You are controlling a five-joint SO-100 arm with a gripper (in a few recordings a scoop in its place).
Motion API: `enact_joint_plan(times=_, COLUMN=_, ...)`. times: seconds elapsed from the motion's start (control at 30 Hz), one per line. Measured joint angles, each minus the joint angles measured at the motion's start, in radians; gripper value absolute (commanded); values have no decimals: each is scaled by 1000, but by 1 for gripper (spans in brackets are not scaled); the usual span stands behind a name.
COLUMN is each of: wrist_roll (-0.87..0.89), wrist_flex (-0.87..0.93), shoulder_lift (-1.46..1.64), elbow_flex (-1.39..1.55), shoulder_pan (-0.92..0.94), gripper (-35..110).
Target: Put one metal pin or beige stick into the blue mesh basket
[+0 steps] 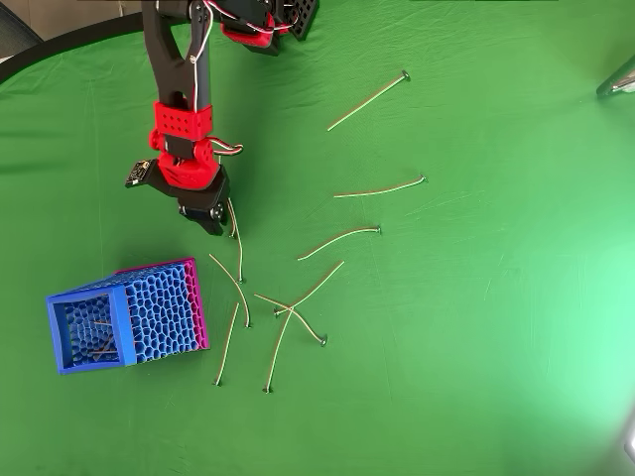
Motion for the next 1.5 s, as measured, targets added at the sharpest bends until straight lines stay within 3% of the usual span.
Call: enact_joint_plan(times=1.5, wrist_roll=6, wrist_flex=109, shoulder_lift=-158, elbow_flex=-173, shoulder_pan=0, gripper=15)
